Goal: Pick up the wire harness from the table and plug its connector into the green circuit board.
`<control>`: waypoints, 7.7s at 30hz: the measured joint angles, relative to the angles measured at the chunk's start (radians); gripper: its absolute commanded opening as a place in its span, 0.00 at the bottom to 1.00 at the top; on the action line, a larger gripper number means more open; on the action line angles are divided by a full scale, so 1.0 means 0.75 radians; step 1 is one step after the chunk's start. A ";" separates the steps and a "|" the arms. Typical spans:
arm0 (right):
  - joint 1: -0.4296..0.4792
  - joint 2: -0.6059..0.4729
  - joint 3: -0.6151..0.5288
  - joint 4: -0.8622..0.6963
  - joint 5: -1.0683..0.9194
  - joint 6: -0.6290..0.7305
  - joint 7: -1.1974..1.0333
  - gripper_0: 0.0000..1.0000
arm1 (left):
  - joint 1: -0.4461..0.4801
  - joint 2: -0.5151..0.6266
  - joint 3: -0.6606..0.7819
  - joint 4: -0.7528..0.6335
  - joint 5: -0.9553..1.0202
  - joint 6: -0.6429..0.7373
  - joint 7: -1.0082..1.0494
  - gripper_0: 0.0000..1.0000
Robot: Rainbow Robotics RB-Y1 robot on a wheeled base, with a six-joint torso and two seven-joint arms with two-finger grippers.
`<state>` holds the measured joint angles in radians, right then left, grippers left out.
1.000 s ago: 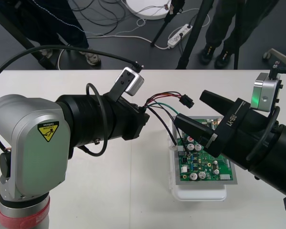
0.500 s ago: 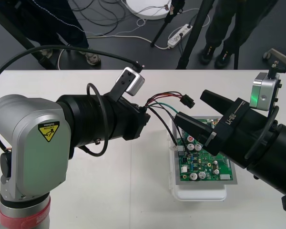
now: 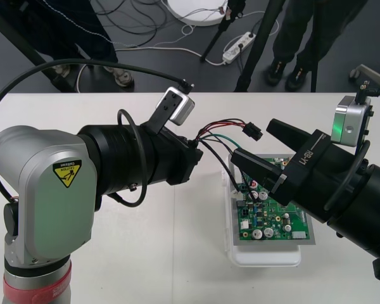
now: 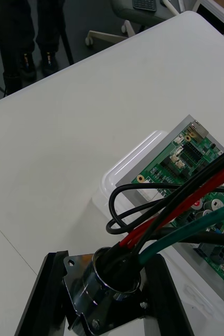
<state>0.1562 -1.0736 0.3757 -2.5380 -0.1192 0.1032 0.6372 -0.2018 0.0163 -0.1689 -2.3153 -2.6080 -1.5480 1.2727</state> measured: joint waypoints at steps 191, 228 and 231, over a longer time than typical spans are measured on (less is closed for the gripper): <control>0.138 0.035 -0.581 0.643 0.809 -1.618 -0.369 0.00 | -0.004 0.602 0.223 0.000 1.409 0.248 -0.234 0.97; 0.005 0.369 -0.562 0.507 1.222 -1.545 -0.477 0.00 | -0.197 0.777 -0.294 0.367 1.801 0.722 -1.179 0.97; 0.005 0.370 -0.537 0.503 1.222 -1.513 -0.561 0.00 | -0.210 0.777 -0.340 0.368 1.809 0.758 -1.180 0.98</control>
<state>0.1596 -0.7961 -0.0270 -2.1605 0.7975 -1.0315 0.2168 -0.3594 0.5991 -0.4237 -2.0391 -1.2511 -0.9793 0.3880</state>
